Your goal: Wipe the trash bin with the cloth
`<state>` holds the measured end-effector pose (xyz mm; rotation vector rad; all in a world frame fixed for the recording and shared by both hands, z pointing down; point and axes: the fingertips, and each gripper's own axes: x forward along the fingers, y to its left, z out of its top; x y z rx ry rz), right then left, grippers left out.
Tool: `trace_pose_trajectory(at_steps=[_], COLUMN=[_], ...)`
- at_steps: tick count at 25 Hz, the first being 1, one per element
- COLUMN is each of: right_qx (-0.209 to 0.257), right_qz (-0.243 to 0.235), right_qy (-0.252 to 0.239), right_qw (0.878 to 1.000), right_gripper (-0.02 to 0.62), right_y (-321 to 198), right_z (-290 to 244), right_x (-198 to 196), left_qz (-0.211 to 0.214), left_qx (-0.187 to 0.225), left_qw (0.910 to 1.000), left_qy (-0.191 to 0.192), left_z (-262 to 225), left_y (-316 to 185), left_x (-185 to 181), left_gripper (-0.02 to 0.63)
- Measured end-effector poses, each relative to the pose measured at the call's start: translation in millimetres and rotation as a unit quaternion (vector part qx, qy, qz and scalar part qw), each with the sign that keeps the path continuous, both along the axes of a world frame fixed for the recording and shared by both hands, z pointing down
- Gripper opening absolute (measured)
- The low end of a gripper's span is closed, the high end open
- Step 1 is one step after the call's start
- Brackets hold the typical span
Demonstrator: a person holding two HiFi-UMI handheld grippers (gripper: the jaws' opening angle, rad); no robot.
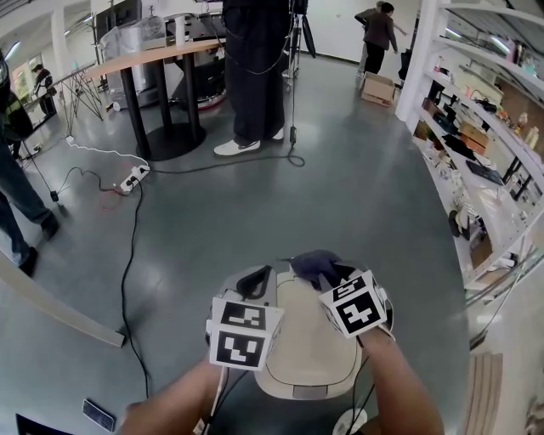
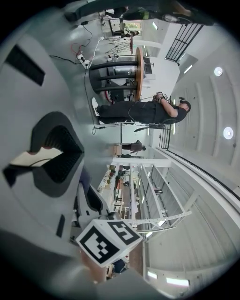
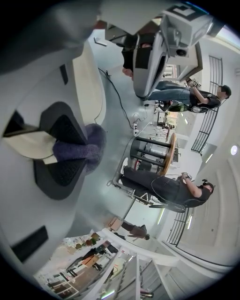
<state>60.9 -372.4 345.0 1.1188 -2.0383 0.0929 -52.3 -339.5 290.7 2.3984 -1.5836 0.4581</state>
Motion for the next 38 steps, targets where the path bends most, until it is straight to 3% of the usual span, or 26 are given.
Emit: trace_pose_trajectory(at_steps=[25,32,38], right_qx=[-0.005,0.008,0.046], right_qz=[0.028,0.037,0.02], right_qy=[0.028,0.029,0.014], right_qw=[0.999,0.999,0.999], right_gripper=[0.092,0.092,0.092], right_y=[0.5,4.9,16.5], right_z=[7.2,-2.4,-30.8], right_x=[45.1,54.2,34.9], left_qz=[0.008,0.008,0.0], left_qx=[0.001,0.003,0.005], left_qw=[0.9999,0.9999,1.0], left_qy=[-0.011,-0.011,-0.004], left_z=[3.9,-1.2,-6.9], left_y=[5.9,11.4,15.3], left_x=[8.2,5.8,-2.8], left_gripper=[0.0,0.0,0.0])
